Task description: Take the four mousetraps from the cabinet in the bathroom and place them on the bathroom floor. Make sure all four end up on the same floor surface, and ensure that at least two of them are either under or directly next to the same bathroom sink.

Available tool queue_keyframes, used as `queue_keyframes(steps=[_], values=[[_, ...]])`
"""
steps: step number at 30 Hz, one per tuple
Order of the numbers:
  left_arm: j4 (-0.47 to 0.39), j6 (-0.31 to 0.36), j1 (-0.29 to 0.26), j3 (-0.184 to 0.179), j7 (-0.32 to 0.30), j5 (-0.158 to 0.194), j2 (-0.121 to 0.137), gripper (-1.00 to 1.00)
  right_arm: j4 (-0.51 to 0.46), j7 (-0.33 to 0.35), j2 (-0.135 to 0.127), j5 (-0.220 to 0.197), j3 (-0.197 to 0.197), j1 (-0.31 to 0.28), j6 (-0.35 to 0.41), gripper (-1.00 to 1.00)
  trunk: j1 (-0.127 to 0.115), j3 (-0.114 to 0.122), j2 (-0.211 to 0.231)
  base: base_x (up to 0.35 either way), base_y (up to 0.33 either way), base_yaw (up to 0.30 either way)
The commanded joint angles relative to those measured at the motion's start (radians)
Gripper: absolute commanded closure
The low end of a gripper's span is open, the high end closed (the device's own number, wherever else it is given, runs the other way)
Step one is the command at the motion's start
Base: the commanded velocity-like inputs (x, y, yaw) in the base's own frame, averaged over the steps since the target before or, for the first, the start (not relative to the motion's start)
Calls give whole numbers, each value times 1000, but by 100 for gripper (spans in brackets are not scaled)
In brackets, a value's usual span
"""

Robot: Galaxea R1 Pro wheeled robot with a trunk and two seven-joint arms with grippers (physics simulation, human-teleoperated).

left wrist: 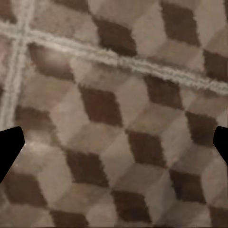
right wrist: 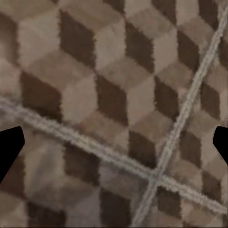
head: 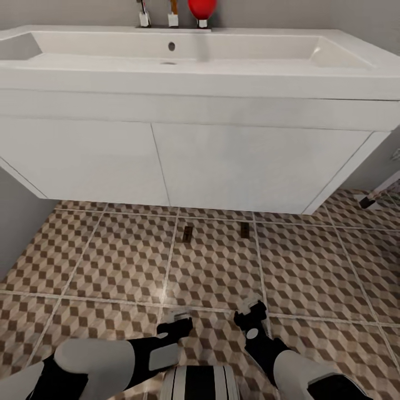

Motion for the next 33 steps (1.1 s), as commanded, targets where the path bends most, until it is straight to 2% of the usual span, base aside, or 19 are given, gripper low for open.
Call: queue_keyframes(steps=[1, 9, 14, 21, 27, 33], values=[[9, -7, 58, -13, 5, 7, 2, -100, 6, -5, 0, -3, 9, 9, -17, -100, 0, 3, 0, 0, 0, 0], [166, -10, 192, -21, 6, 6, 6, -100, 28, -5, -15, -11, 8, 65, -79, -100, -4, 34, 2, 0, 0, 0], [241, -12, 246, -23, 5, 7, 10, -100, 40, -6, -24, -16, 6, 106, -105, -100, -6, 54, 3, 0, 0, 0], [272, -14, 318, -24, 0, 9, 36, -100, 50, -7, -28, -20, 4, 187, -163, -100, -9, 81, 5, 0, 0, 0], [274, -14, 344, -23, -18, 11, 43, -100, 52, -13, -32, -24, -5, 237, -207, -100, -12, 104, 6, 0, 0, 0], [274, -14, 360, -23, -34, 11, 45, -100, 54, -21, -34, -71, -48, 262, -235, -100, -15, 127, 7, 0, 0, 0]])
